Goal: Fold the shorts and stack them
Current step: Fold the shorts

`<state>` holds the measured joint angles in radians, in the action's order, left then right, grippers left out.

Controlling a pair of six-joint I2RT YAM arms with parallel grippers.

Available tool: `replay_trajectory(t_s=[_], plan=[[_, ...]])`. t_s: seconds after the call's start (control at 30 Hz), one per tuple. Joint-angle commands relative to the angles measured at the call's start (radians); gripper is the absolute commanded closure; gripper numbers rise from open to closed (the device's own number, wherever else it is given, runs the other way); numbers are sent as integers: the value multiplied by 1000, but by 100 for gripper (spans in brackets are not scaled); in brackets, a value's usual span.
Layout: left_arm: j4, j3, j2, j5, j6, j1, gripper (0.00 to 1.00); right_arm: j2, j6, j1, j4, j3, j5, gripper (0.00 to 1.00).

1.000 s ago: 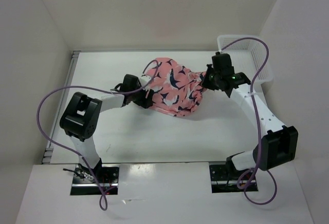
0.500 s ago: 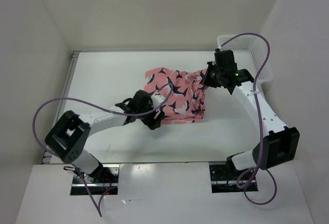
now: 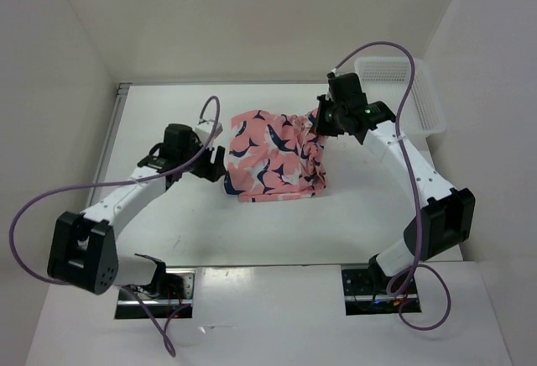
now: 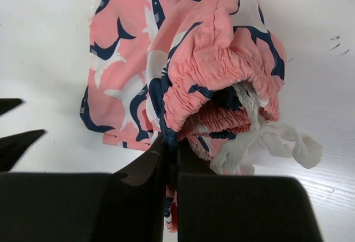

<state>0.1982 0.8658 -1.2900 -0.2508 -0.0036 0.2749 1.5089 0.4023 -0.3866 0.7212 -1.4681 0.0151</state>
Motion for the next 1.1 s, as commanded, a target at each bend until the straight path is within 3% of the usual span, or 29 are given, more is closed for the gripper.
replay_trajectory(t_s=[0.0,0.57,1.07], plan=[[-54,-50,-98,-67,4,0,22,11,-11,-24,-5,-70,-3,100],[-200,-59,-330,-136,4,0,26,160,36,-158,-5,-244,-12,100],[-210,-50,-348,-165,4,0,27,295,76,-274,-35,-360,32,100]])
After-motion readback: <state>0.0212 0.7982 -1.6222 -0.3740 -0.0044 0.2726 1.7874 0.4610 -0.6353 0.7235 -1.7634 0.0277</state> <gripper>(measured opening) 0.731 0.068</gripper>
